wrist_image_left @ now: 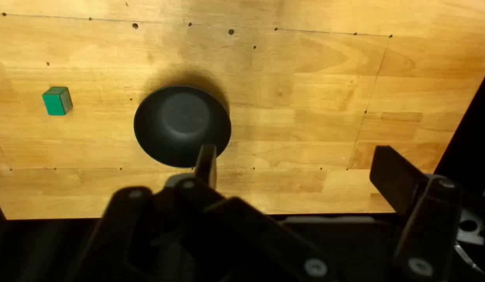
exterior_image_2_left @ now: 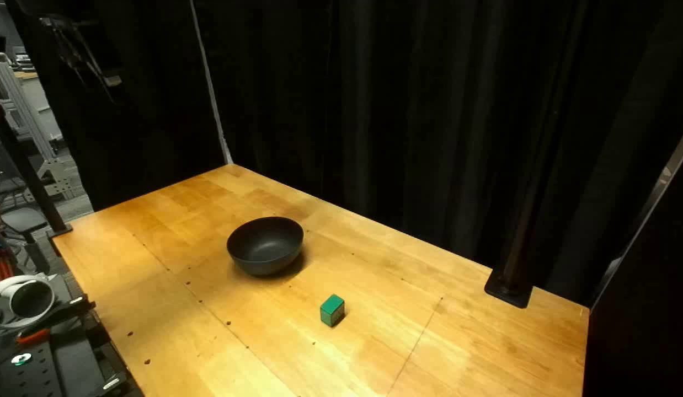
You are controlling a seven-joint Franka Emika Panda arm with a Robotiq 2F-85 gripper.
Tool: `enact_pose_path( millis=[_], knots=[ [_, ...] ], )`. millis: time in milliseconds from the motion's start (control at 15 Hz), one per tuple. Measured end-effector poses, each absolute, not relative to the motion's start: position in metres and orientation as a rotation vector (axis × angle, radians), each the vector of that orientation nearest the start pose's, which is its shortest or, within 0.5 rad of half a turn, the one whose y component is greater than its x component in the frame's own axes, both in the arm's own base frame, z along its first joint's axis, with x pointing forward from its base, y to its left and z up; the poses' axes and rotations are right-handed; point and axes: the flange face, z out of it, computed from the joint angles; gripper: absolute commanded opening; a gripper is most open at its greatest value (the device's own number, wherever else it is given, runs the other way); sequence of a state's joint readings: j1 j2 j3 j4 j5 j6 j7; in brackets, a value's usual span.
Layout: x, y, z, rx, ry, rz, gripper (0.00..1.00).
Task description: Put the green block in the bowl
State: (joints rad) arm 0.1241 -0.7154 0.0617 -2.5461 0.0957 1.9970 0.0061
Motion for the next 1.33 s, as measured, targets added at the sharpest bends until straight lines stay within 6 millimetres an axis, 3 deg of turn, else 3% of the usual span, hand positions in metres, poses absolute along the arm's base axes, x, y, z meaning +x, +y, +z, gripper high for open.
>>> enact_pose_path(
  millis=[467,733,1067,1333],
  knots=[
    [0.345,0.073,0.524,-3.056,-0.209,-0.278,1.00],
    [0.358,0.071,0.509,-3.074,-0.164,-0.297,1.00],
    [0.423,0.030,0.434,-3.134,0.040,-0.375,1.00],
    [0.465,-0.031,0.356,-3.196,0.293,-0.363,1.00]
  ],
)
